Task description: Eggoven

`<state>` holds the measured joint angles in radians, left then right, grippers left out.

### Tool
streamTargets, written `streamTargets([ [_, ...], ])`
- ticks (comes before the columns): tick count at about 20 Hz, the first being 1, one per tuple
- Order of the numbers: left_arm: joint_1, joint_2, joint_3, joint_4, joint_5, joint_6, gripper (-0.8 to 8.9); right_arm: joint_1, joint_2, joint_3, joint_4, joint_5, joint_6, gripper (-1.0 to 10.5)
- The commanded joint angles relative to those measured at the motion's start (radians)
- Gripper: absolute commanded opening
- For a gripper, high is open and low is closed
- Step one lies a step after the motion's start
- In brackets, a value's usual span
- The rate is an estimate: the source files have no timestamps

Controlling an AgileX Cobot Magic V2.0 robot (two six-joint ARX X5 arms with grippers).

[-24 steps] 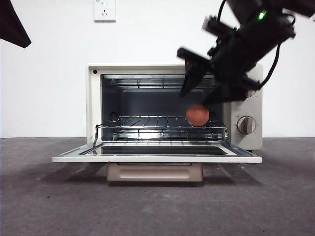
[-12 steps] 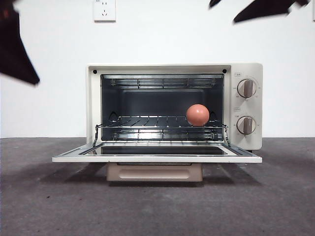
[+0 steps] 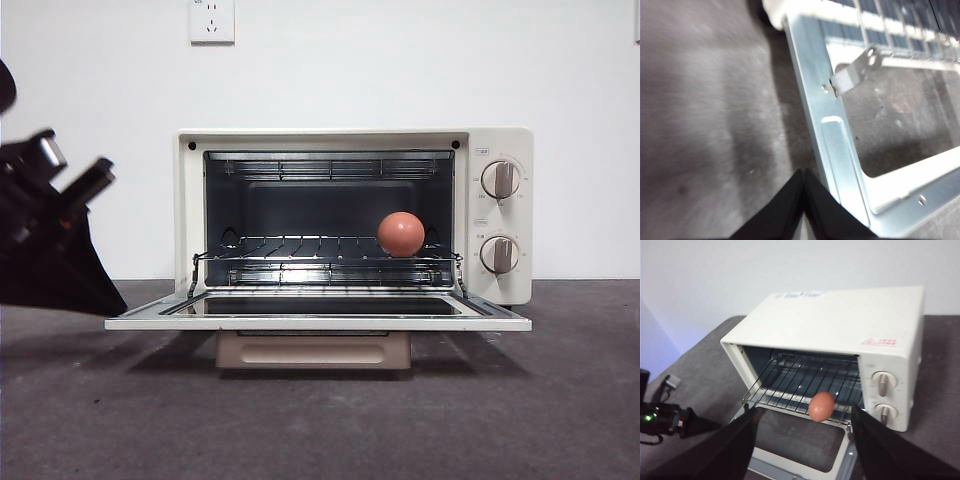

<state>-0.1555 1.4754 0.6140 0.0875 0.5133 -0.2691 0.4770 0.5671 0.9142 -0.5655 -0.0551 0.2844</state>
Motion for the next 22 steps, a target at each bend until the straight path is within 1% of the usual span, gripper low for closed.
streamTargets([
  [1, -0.011, 0.062, 0.008, 0.069, 0.012, -0.039, 0.06, 0.005, -0.010, 0.018, -0.010, 0.007, -0.011, 3.0],
  [5, -0.027, 0.111, 0.008, 0.108, 0.023, -0.039, 0.06, 0.005, -0.014, 0.018, -0.021, 0.007, -0.010, 3.0],
  [12, -0.036, 0.115, 0.009, 0.132, 0.147, -0.043, 0.06, 0.005, -0.014, 0.018, -0.020, 0.012, -0.010, 3.0],
  [15, -0.034, 0.115, 0.010, 0.190, 0.195, -0.101, 0.06, 0.005, -0.014, 0.018, -0.020, 0.012, -0.010, 3.0],
  [18, -0.034, 0.115, 0.010, 0.328, 0.236, -0.208, 0.06, 0.005, -0.014, 0.018, -0.021, 0.012, -0.007, 3.0],
  [22, -0.026, 0.115, 0.020, 0.513, 0.239, -0.328, 0.06, 0.005, -0.014, 0.018, -0.030, 0.011, -0.004, 3.0],
])
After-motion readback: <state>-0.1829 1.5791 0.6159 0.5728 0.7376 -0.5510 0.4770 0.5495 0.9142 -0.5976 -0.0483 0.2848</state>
